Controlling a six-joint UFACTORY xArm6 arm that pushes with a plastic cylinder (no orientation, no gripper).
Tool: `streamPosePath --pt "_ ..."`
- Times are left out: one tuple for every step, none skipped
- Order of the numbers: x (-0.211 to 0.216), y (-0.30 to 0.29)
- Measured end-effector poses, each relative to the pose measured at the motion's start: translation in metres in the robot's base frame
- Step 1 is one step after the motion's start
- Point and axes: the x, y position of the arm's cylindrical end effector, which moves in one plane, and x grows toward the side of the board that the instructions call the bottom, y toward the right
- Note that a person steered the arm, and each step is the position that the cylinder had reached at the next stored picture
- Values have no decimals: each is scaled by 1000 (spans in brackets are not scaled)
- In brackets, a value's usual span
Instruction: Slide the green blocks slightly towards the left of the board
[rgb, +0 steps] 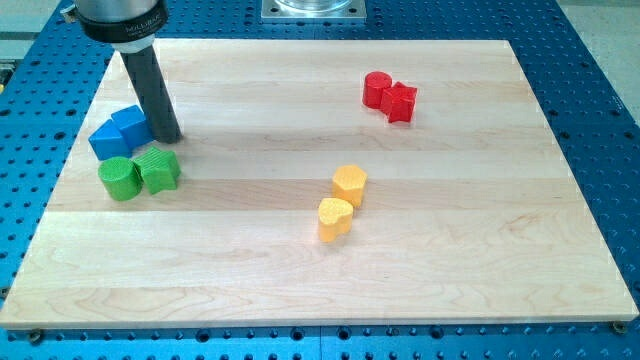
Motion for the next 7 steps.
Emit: streamPosePath --pt "5 41" --pt "43 61" --pt "67 63" --pt "84 58" --pt "104 58" --pt "101 58" --pt "86 47"
